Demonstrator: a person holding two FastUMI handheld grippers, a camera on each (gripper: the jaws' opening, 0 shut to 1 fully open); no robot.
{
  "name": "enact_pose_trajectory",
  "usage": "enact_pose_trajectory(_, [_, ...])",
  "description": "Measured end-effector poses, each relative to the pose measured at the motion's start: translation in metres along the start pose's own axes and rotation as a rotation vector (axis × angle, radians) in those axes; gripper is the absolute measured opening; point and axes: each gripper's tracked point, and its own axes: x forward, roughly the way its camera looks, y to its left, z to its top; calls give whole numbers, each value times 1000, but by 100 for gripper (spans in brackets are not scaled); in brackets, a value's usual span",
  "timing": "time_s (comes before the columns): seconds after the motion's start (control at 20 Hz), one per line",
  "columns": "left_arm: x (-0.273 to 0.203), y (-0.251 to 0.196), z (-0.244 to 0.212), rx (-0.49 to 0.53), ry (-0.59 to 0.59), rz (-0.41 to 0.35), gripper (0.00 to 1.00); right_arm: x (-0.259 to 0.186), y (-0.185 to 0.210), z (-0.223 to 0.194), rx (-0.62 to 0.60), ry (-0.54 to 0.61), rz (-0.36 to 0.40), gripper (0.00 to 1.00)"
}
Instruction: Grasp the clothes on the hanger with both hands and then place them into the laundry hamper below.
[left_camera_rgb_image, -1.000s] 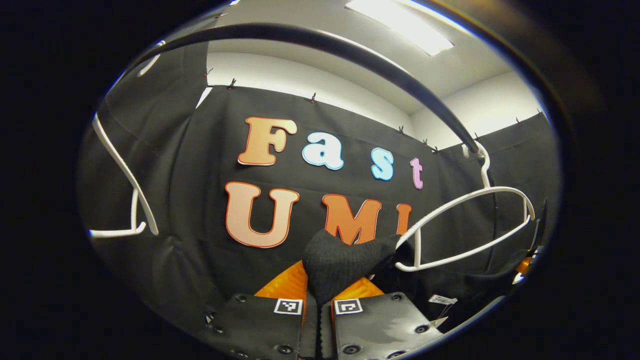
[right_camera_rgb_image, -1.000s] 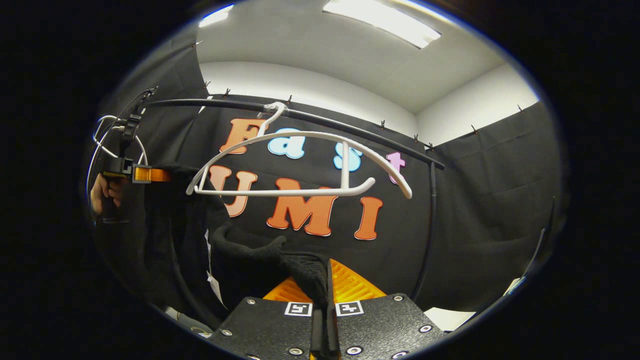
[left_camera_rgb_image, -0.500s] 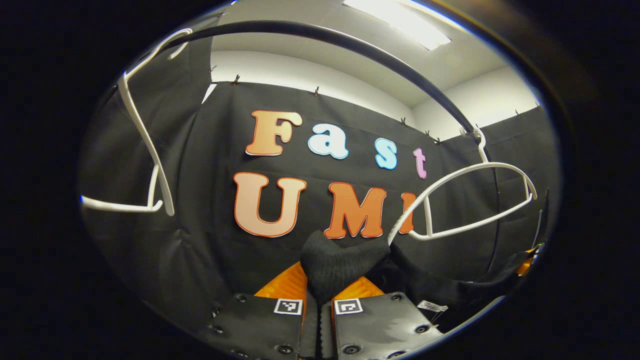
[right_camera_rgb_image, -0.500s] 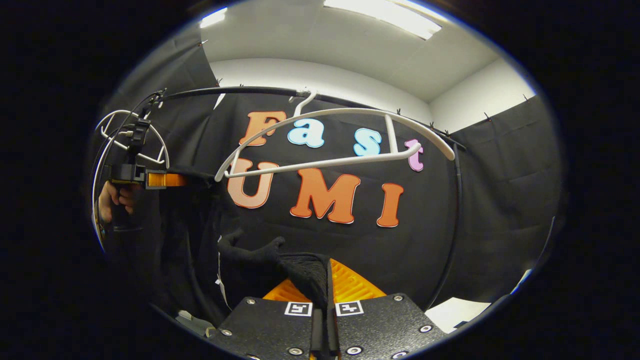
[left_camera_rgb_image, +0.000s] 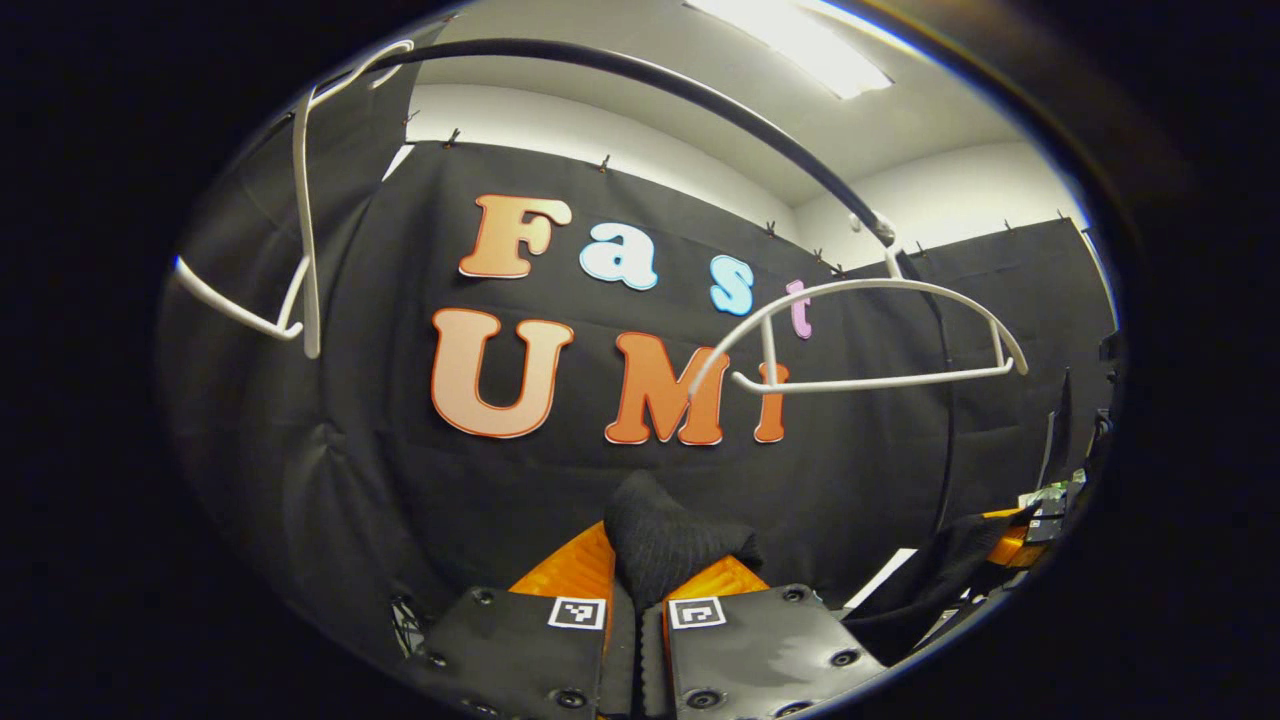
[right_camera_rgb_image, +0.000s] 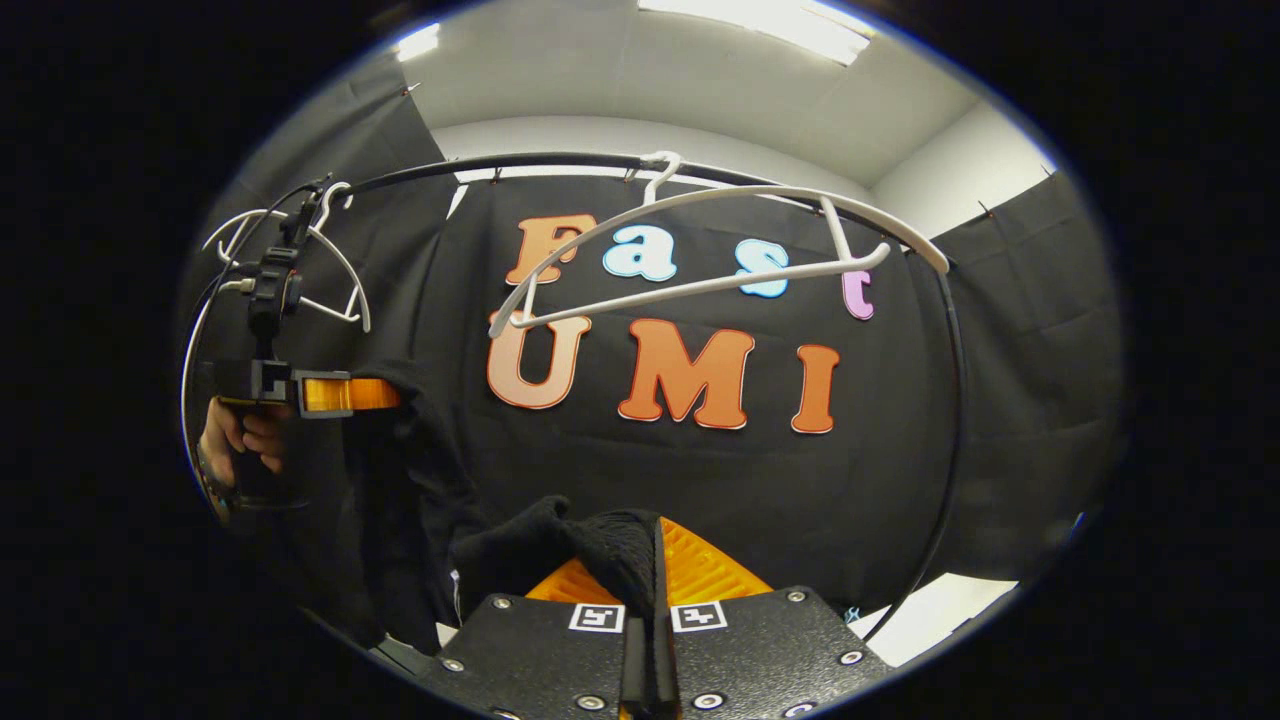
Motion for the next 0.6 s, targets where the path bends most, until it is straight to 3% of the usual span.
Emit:
enact_pose_trajectory(0.2, [-7, -44, -32, -13, 25, -91, 9, -5, 24, -28, -6, 20, 19, 3])
enact_pose_trajectory(0.4, [-17, -73, -85, -3, 72, -122, 10, -13, 41, -82, -4, 100, 43, 3])
enact_pose_trajectory(0.6, [-26, -111, -144, -67, 138, -194, 9, -23, 53, -150, 45, 203, 58, 3])
